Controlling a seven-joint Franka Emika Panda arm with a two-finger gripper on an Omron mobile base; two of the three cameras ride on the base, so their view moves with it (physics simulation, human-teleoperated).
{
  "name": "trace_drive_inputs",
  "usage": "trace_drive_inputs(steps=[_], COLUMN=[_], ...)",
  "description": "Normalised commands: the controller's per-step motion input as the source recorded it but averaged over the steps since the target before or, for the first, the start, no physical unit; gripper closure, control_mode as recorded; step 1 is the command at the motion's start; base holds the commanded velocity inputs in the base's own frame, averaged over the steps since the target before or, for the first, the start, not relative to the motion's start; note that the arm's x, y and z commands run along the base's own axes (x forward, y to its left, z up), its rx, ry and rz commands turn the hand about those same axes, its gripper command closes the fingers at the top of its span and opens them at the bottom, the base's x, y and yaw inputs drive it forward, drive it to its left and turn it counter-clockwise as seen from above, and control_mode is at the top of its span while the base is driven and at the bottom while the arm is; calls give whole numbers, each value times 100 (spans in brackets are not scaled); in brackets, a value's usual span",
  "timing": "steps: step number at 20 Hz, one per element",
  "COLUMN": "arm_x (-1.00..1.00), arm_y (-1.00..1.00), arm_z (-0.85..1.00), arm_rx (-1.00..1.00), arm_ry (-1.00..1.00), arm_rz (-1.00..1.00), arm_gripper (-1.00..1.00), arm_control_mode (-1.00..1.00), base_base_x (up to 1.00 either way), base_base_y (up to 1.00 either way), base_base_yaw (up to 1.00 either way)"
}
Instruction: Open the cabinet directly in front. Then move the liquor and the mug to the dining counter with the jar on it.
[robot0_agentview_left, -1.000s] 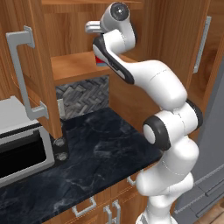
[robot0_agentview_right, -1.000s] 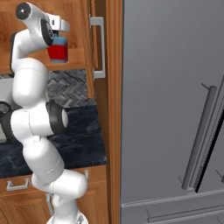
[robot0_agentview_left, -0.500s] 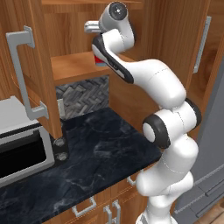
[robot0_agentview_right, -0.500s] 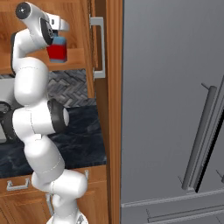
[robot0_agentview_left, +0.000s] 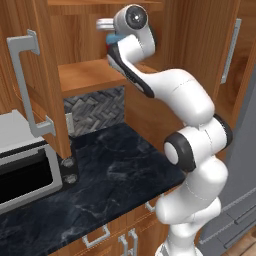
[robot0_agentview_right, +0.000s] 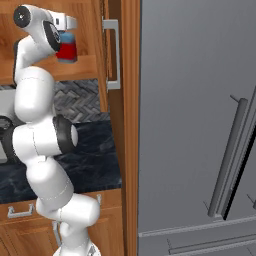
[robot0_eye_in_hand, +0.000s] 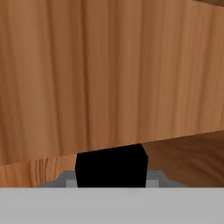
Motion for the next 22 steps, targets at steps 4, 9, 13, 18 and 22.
trace_drive_inputs(steps=[4,9,13,18,22], arm_x=[0,-30,-67,-96,-100], arm_y=[0,0,0,0,-8], arm_z=[0,33,43,3,0], arm_rx=[0,0,0,0,0], arm_ry=[0,-13,-25,-13,-9], arm_rz=[0,0,0,0,-3], arm_gripper=[100,100,100,100,100], arm_control_mode=[-100,-100,-100,-100,-100], base_base_x=[0,0,0,0,0], base_base_y=[0,0,0,0,0], base_base_yaw=[0,0,0,0,0])
